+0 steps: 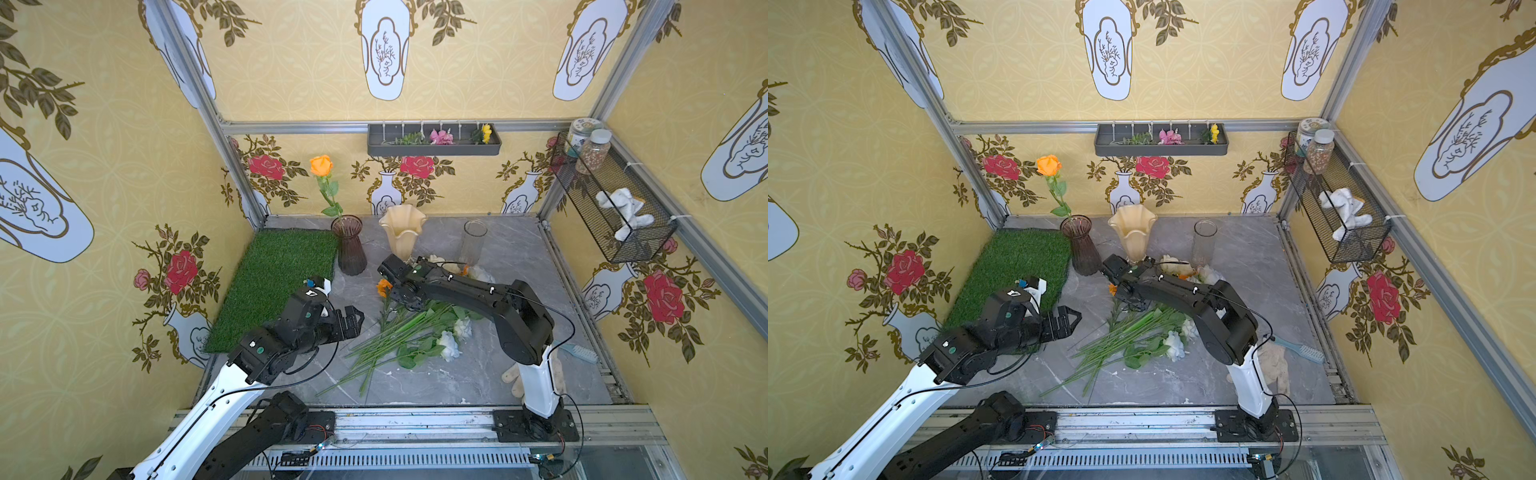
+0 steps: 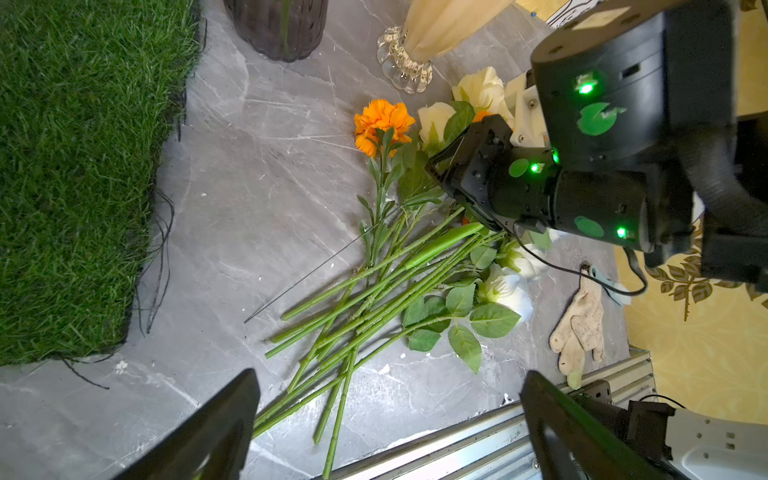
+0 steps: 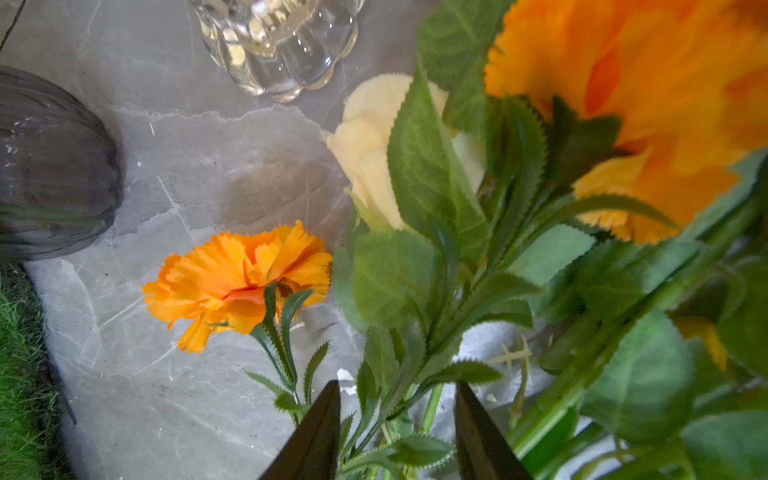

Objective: Arrange the flowers in different vases according to their colors
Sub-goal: Pick up the flower at the center of the board.

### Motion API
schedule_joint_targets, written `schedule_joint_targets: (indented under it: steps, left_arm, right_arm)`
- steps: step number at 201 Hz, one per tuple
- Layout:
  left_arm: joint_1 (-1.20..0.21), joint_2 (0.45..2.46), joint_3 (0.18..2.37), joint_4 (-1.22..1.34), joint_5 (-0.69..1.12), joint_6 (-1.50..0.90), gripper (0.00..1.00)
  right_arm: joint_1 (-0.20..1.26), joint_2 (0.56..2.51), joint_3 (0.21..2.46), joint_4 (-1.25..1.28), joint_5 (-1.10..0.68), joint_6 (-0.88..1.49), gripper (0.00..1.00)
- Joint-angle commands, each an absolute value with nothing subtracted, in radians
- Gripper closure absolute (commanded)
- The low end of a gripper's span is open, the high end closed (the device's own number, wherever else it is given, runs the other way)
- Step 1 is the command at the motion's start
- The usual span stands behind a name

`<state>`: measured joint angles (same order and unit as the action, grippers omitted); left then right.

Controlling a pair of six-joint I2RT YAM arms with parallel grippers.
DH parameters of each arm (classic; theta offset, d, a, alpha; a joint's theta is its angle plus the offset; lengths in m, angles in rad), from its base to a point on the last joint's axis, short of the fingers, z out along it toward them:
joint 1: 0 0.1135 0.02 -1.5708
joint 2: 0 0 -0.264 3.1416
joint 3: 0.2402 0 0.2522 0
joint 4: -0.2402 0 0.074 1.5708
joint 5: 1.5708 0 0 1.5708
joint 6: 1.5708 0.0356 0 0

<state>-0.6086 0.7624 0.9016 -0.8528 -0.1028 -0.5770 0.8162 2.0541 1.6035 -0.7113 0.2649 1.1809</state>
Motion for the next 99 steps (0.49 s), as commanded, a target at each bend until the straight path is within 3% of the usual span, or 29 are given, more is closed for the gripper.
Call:
schedule_joint_targets:
  steps: [1,47,99]
  left_arm:
    - [-0.608,0.762,0.896,-0.828,-0.116,-0.577,0.0]
    - [-0.609,0.748,0.897,-0.833,-0.132,-0.58,0.0]
    - [-0.609,0.728,0.896,-0.837,-0.152,-0.585,0.0]
  right_arm:
    - [0.812,2.059,1.605,-0.736,0.288,1.176,0.56]
    - [0.814,2.098,1.611,-0.721,0.28,1.2,0.62]
    - [0.835,2.138,1.629,-0.709,0.279,1.225,0.59]
